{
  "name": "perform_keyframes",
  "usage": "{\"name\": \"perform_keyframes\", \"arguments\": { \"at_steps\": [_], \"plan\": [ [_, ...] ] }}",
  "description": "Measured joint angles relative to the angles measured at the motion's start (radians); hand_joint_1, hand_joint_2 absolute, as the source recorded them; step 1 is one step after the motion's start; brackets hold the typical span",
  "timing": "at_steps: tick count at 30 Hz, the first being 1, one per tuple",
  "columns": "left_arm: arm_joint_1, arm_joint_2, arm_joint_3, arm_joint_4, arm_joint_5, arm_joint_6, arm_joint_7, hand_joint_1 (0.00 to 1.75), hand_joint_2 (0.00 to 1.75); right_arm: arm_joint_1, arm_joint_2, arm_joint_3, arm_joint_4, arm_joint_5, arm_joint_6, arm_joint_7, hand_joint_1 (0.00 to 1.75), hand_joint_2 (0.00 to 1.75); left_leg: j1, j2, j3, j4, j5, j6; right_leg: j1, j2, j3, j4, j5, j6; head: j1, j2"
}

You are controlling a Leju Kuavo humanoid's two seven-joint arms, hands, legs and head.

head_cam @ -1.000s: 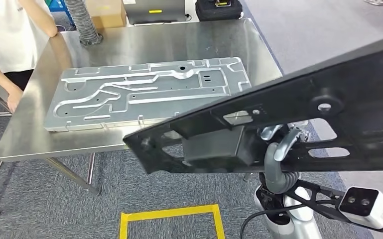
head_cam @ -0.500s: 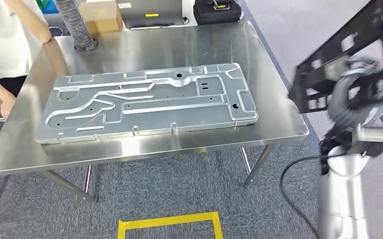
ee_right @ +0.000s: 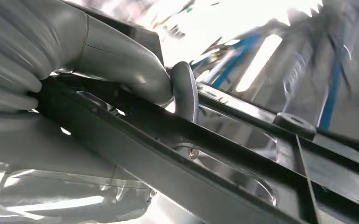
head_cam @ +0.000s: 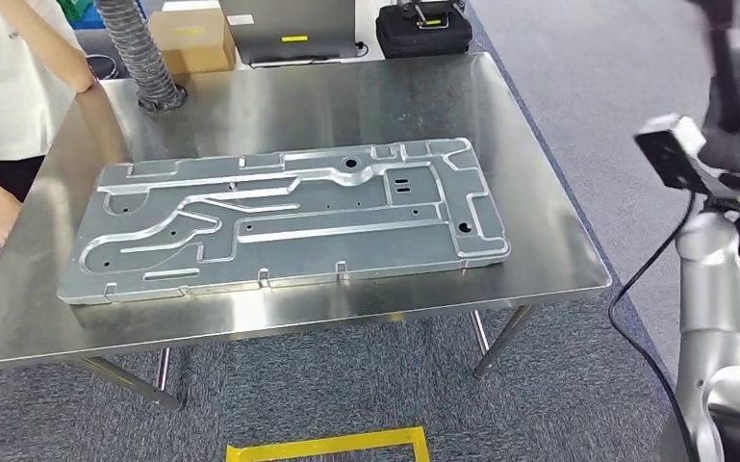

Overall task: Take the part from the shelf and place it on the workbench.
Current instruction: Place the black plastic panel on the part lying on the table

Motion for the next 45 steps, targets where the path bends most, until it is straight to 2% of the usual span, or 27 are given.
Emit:
{"name": "perform_keyframes", "arguments": {
  "at_steps": [2, 4, 5, 6, 7, 9, 11, 14, 16, 17, 19, 20, 21, 22, 24, 26, 29, 31, 32, 34, 35, 36, 37, 39, 41, 43, 45],
  "plan": [
    [-0.007, 0.0, 0.003, 0.0, -0.01, -0.006, -0.002, 0.0, 0.0, -0.091, 0.005, 0.082, 0.099, 0.209, 0.038, 0.06, 1.75, 1.75, 0.002, 0.004, 0.015, -0.004, -0.003, 0.006, -0.003, -0.002, -0.051, 0.087, -0.035, 0.007, 0.0, 0.0],
    [-0.016, 0.0, 0.005, 0.0, -0.019, -0.01, -0.003, 0.0, 0.0, -0.175, 0.033, 0.18, 0.215, 0.348, 0.086, 0.094, 1.75, 1.75, 0.004, 0.009, 0.023, -0.005, -0.01, 0.007, -0.006, -0.002, -0.135, 0.211, -0.077, 0.012, 0.0, 0.0],
    [-0.019, 0.0, 0.006, 0.0, -0.023, -0.011, -0.004, 0.0, 0.0, -0.207, 0.054, 0.226, 0.271, 0.395, 0.109, 0.102, 1.75, 1.75, 0.006, 0.011, 0.029, -0.004, -0.014, 0.005, -0.008, -0.003, -0.167, 0.249, -0.083, 0.014, 0.0, 0.0],
    [-0.021, 0.0, 0.006, 0.0, -0.027, -0.011, -0.004, 0.0, 0.0, -0.232, 0.08, 0.273, 0.328, 0.433, 0.131, 0.105, 1.75, 1.75, 0.009, 0.011, 0.036, -0.004, -0.02, 0.002, -0.011, -0.003, -0.183, 0.253, -0.071, 0.016, 0.0, 0.0],
    [-0.021, 0.0, 0.006, 0.0, -0.031, -0.01, -0.004, 0.0, 0.0, -0.251, 0.111, 0.317, 0.381, 0.462, 0.15, 0.107, 1.75, 1.75, 0.012, 0.01, 0.046, -0.003, -0.027, -0.002, -0.015, -0.004, -0.181, 0.219, -0.037, 0.018, 0.0, 0.0],
    [-0.023, 0.0, 0.006, 0.0, -0.037, -0.005, -0.005, 0.0, 0.0, -0.274, 0.183, 0.399, 0.478, 0.499, 0.179, 0.109, 1.75, 1.75, 0.018, 0.008, 0.065, 0.002, -0.044, -0.014, -0.021, -0.004, -0.147, 0.091, 0.061, 0.02, 0.0, 0.0],
    [-0.026, -0.001, 0.008, 0.0, -0.041, 0.0, -0.005, 0.0, 0.0, -0.283, 0.255, 0.466, 0.557, 0.522, 0.203, 0.11, 1.75, 1.75, 0.019, 0.003, 0.067, 0.01, -0.058, -0.029, -0.018, -0.004, -0.127, 0.004, 0.106, 0.013, 0.0, 0.0],
    [-0.027, -0.002, 0.01, 0.0, -0.047, 0.003, -0.004, 0.0, 0.0, -0.282, 0.34, 0.539, 0.629, 0.536, 0.236, 0.099, 1.75, 1.75, 0.021, -0.002, 0.064, 0.016, -0.069, -0.05, -0.013, -0.005, -0.125, -0.006, 0.104, -0.013, -0.001, 0.0],
    [-0.026, -0.001, 0.012, 0.0, -0.051, 0.005, -0.004, 0.0, 0.0, -0.288, 0.386, 0.57, 0.66, 0.538, 0.26, 0.083, 1.75, 1.75, 0.023, -0.001, 0.046, 0.055, -0.086, -0.06, -0.014, -0.005, -0.117, -0.009, 0.1, -0.025, -0.001, 0.0],
    [-0.027, -0.001, 0.012, 0.0, -0.054, 0.005, -0.004, 0.0, 0.0, -0.292, 0.406, 0.582, 0.673, 0.535, 0.27, 0.078, 1.75, 1.75, 0.024, -0.001, 0.019, 0.104, -0.105, -0.063, -0.013, -0.005, -0.112, -0.01, 0.097, -0.03, -0.001, 0.0],
    [-0.026, -0.001, 0.012, 0.0, -0.06, 0.004, -0.004, 0.0, 0.0, -0.293, 0.442, 0.601, 0.697, 0.525, 0.28, 0.071, 1.75, 1.75, 0.024, -0.001, -0.058, 0.238, -0.153, -0.066, -0.009, -0.003, -0.108, -0.011, 0.091, -0.039, -0.001, 0.0],
    [-0.024, -0.001, 0.012, 0.0, -0.064, 0.003, -0.004, 0.0, 0.0, -0.29, 0.459, 0.608, 0.707, 0.518, 0.281, 0.068, 1.75, 1.75, 0.024, -0.001, -0.091, 0.286, -0.166, -0.066, -0.006, -0.001, -0.104, -0.011, 0.088, -0.042, -0.001, 0.0],
    [-0.023, -0.001, 0.012, 0.0, -0.068, 0.002, -0.004, 0.0, 0.0, -0.286, 0.475, 0.614, 0.716, 0.511, 0.281, 0.065, 1.75, 1.75, 0.024, -0.001, -0.11, 0.303, -0.161, -0.065, -0.004, 0.001, -0.1, -0.011, 0.085, -0.044, -0.001, 0.0],
    [-0.022, -0.002, 0.012, 0.0, -0.071, 0.001, -0.005, 0.0, 0.0, -0.281, 0.489, 0.619, 0.723, 0.504, 0.28, 0.062, 1.75, 1.75, 0.024, -0.001, -0.111, 0.281, -0.136, -0.062, -0.002, 0.003, -0.094, -0.011, 0.081, -0.044, -0.001, 0.0],
    [-0.021, -0.002, 0.012, 0.0, -0.076, 0.001, -0.006, 0.0, 0.0, -0.275, 0.515, 0.624, 0.734, 0.492, 0.276, 0.059, 1.75, 1.75, 0.023, -0.001, -0.069, 0.152, -0.049, -0.054, 0.001, 0.005, -0.081, -0.01, 0.073, -0.042, -0.001, 0.0],
    [-0.022, -0.001, 0.012, 0.0, -0.082, 0.001, -0.008, 0.0, 0.0, -0.275, 0.534, 0.628, 0.741, 0.485, 0.271, 0.061, 1.75, 1.75, 0.018, 0.0, -0.03, 0.043, -0.007, -0.046, 0.004, 0.007, -0.077, -0.009, 0.068, -0.036, -0.001, 0.0],
    [-0.021, -0.002, 0.012, 0.0, -0.093, 0.001, -0.02, 0.0, 0.0, -0.268, 0.552, 0.632, 0.75, 0.479, 0.267, 0.072, 1.75, 1.75, 0.016, -0.001, -0.017, 0.019, -0.001, -0.032, 0.007, 0.008, -0.078, -0.01, 0.063, -0.018, -0.001, 0.0],
    [-0.02, -0.002, 0.011, 0.0, -0.1, -0.001, -0.031, 0.0, 0.0, -0.263, 0.558, 0.635, 0.754, 0.472, 0.261, 0.082, 1.75, 1.75, 0.02, -0.001, -0.013, 0.012, 0.006, -0.022, 0.007, 0.006, -0.086, 0.015, 0.042, -0.007, -0.001, 0.0],
    [-0.021, -0.002, 0.011, 0.0, -0.103, -0.003, -0.036, 0.0, 0.0, -0.261, 0.559, 0.635, 0.756, 0.468, 0.255, 0.087, 1.75, 1.75, 0.021, -0.001, -0.011, 0.009, 0.008, -0.018, 0.007, 0.005, -0.104, 0.056, 0.017, -0.003, -0.001, 0.0],
    [-0.022, -0.002, 0.011, 0.0, -0.109, -0.004, -0.046, 0.0, 0.0, -0.254, 0.561, 0.636, 0.76, 0.463, 0.239, 0.095, 1.75, 1.75, 0.019, -0.001, -0.01, 0.01, 0.007, -0.012, 0.005, 0.004, -0.167, 0.188, -0.047, 0.002, -0.001, 0.0],
    [-0.021, -0.002, 0.011, 0.0, -0.111, -0.005, -0.05, 0.0, 0.0, -0.248, 0.561, 0.636, 0.762, 0.461, 0.233, 0.097, 1.75, 1.75, 0.018, -0.001, -0.01, 0.01, 0.006, -0.01, 0.005, 0.004, -0.196, 0.247, -0.066, 0.004, -0.001, 0.0],
    [-0.021, -0.002, 0.01, 0.0, -0.113, -0.005, -0.054, 0.0, 0.0, -0.242, 0.561, 0.636, 0.765, 0.459, 0.23, 0.097, 1.75, 1.75, 0.017, -0.002, -0.01, 0.011, 0.005, -0.009, 0.005, 0.003, -0.211, 0.275, -0.068, 0.003, -0.001, 0.0],
    [-0.021, -0.002, 0.01, 0.0, -0.114, -0.006, -0.058, 0.0, 0.0, -0.237, 0.562, 0.636, 0.767, 0.454, 0.228, 0.095, 1.75, 1.75, 0.016, -0.002, -0.01, 0.013, 0.004, -0.008, 0.005, 0.003, -0.208, 0.263, -0.051, 0.001, -0.001, 0.0],
    [-0.021, -0.003, 0.01, 0.0, -0.119, -0.007, -0.065, 0.0, 0.0, -0.231, 0.565, 0.636, 0.769, 0.442, 0.22, 0.088, 1.75, 1.75, 0.012, -0.003, -0.008, 0.015, 0.002, -0.008, 0.009, 0.003, -0.148, 0.139, 0.015, -0.012, -0.001, 0.0],
    [-0.021, -0.007, 0.01, 0.0, -0.122, -0.007, -0.072, 0.0, 0.0, -0.23, 0.572, 0.636, 0.77, 0.431, 0.207, 0.081, 1.75, 1.75, 0.006, -0.003, -0.009, 0.017, -0.001, -0.013, 0.015, -0.001, -0.091, 0.019, 0.059, -0.025, -0.001, 0.0],
    [-0.022, -0.011, 0.01, 0.0, -0.122, -0.006, -0.078, 0.0, 0.0, -0.228, 0.577, 0.635, 0.772, 0.424, 0.2, 0.074, 1.75, 1.75, 0.005, -0.002, -0.009, 0.017, -0.002, -0.021, 0.019, -0.003, -0.077, -0.013, 0.065, -0.03, -0.001, 0.0],
    [-0.021, -0.011, 0.01, 0.0, -0.124, -0.003, -0.082, 0.0, 0.0, -0.222, 0.581, 0.635, 0.775, 0.417, 0.199, 0.066, 1.75, 1.75, 0.005, -0.002, -0.006, 0.016, -0.005, -0.031, 0.015, -0.003, -0.071, -0.024, 0.07, -0.036, -0.001, 0.0]
  ]
}}
